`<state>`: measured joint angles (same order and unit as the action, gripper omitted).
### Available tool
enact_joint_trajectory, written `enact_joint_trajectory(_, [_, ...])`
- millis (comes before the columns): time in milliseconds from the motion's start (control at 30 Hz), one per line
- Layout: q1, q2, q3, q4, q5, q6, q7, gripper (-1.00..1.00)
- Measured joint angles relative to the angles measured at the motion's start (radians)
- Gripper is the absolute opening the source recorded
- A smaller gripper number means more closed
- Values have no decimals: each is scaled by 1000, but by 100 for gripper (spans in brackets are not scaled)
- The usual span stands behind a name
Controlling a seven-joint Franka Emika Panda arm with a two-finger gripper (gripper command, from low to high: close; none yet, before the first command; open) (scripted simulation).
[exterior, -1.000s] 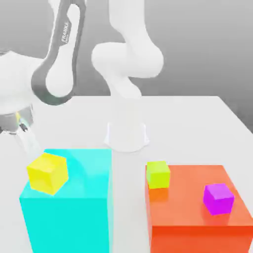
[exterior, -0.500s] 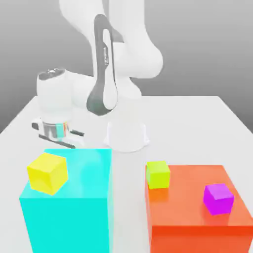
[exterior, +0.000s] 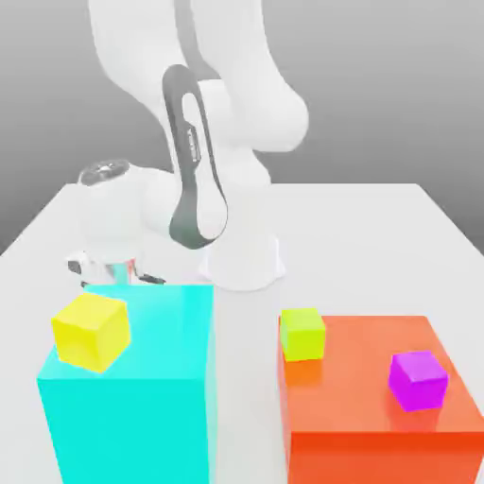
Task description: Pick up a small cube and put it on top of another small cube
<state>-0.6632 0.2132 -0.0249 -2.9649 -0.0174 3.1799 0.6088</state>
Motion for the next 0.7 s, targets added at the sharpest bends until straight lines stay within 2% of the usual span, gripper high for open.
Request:
enact_joint_trajectory(167, [70, -106, -77, -12, -46, -90, 40, -100])
enact_joint_trajectory(267, [71, -176, -89, -24, -74, -150, 59, -100])
enact_joint_trajectory(467, [85, -308, -102, -48, -51, -255, 26, -100])
enact_joint_trajectory(567, [102, -302, -121, 31, 8, -292, -31, -100])
enact_joint_trajectory(700, [132, -309, -137, 171, 91, -429, -127, -100])
